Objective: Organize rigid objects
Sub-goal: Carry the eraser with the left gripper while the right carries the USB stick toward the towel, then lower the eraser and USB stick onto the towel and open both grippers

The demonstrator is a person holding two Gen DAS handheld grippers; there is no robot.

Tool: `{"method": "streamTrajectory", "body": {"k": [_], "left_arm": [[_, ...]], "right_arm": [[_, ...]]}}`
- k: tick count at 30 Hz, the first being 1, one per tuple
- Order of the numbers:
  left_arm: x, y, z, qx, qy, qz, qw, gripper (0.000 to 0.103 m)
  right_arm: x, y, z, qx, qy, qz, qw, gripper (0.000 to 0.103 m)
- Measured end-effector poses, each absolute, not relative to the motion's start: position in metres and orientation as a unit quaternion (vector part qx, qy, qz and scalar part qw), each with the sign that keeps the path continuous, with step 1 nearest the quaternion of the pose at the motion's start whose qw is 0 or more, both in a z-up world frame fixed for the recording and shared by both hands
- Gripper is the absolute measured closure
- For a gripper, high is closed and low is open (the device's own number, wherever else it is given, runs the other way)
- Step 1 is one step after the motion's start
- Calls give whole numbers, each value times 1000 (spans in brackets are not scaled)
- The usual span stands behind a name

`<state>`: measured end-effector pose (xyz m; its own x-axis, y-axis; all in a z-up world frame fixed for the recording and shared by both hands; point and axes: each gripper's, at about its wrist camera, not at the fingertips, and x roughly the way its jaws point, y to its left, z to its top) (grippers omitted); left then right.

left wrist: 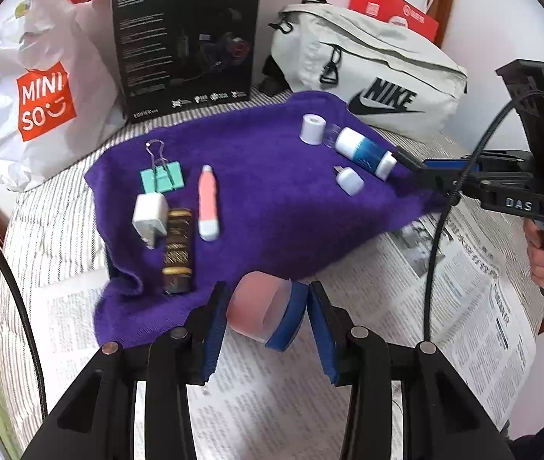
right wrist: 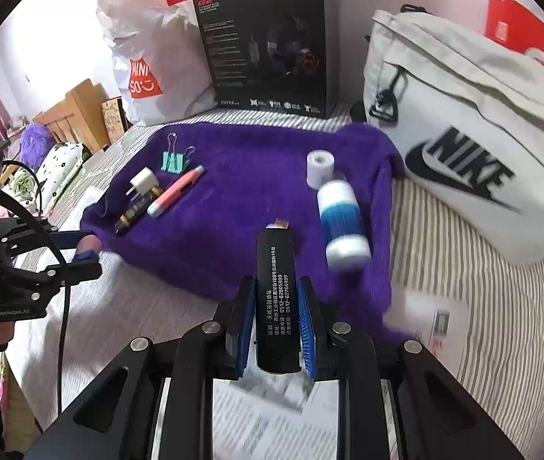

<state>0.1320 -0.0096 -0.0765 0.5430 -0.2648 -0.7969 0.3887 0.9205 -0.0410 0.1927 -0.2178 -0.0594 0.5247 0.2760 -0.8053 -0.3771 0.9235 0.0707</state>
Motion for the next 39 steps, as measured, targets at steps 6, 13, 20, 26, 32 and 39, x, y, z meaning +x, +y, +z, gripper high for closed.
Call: {"method": "streamTrajectory", "body": {"k": [6, 13, 20, 26, 32, 39], "left_arm": [[153, -3, -71, 65, 434, -185, 879, 64], [168, -4, -73, 65, 432, -192, 879, 64], [179, -10, -82, 63, 439, -198, 874, 64], [186, -13, -85, 64, 444, -201, 871, 64], [194, -15, -89, 66, 449, -199, 868, 64], [204, -18, -94, 63, 454, -200, 866, 64]], "right_arm": [[229, -212, -77, -67, 474, 170, 861, 81], [245, -201, -99, -107, 497, 151, 848, 81], [254, -192, -111, -112, 505, 160, 841, 81], [257, -189, -117, -112, 503, 163, 841, 81], [254, -192, -117, -111, 497, 171, 844, 81], [249, -200, -114, -94, 503, 187, 838, 79]]}}
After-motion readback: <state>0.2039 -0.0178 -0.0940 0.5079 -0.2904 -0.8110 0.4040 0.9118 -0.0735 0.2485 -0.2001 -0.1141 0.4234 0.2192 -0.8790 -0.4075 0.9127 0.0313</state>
